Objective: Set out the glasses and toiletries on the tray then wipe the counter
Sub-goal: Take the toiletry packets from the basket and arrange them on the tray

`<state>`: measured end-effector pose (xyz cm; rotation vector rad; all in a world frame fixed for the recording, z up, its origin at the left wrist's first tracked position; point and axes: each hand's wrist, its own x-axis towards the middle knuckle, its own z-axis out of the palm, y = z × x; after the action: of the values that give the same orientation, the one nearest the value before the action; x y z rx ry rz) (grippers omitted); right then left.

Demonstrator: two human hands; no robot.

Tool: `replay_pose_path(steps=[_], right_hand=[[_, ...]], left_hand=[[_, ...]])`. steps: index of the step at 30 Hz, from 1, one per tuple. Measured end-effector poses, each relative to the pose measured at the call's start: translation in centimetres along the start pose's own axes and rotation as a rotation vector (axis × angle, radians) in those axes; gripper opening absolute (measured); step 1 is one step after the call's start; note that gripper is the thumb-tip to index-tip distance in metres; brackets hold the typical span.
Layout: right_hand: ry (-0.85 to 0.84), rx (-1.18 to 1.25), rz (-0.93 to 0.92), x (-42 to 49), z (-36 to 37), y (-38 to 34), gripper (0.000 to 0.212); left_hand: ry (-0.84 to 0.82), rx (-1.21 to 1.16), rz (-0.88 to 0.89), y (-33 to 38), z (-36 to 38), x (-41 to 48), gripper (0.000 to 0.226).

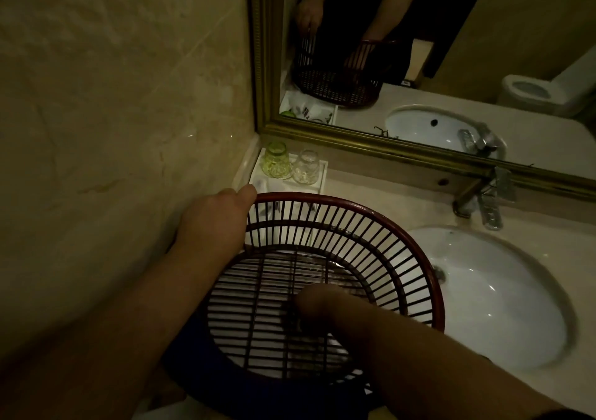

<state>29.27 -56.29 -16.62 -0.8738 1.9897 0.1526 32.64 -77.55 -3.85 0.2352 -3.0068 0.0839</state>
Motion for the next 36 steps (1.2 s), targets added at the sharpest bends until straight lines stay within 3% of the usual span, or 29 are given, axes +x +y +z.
replay_pose_path(steps=[3, 7, 10, 15, 22, 28, 36], right_hand=[[0.067, 0.023, -0.044, -1.0, -1.0, -0.8, 0.038], [0.295, 0.153, -0.127, -3.8, -3.5, -1.6, 0.031], [0.398, 0.316, -0.214, -6.7, -6.0, -1.9, 0.011], [0.602, 0.533, -0.325, -11.6, -11.0, -2.3, 0.011], [0.72, 0.809, -0.408, -14.1, -18.2, -0.9, 0.012], [0.673, 0.826, -0.223, -10.5, -22.4, 2.9, 0.015], [0.372, 0.687, 0.01, -1.5, -23.0, 7.6, 0.027]], left_hand=[[0.001, 0.004, -0.004, 0.1, -0.2, 0.0, 0.036], [0.004, 0.018, -0.003, 0.1, -0.3, 0.1, 0.037], [0.005, 0.039, 0.002, 0.1, -0.4, 0.0, 0.038], [-0.031, 0.015, -0.016, 0.1, -0.1, 0.1, 0.05], [-0.082, -0.012, -0.036, 0.0, 0.0, 0.3, 0.045], [-0.115, 0.041, -0.061, 0.4, -0.9, -0.3, 0.037], [-0.165, -0.021, -0.109, 0.9, -1.5, -0.8, 0.029]])
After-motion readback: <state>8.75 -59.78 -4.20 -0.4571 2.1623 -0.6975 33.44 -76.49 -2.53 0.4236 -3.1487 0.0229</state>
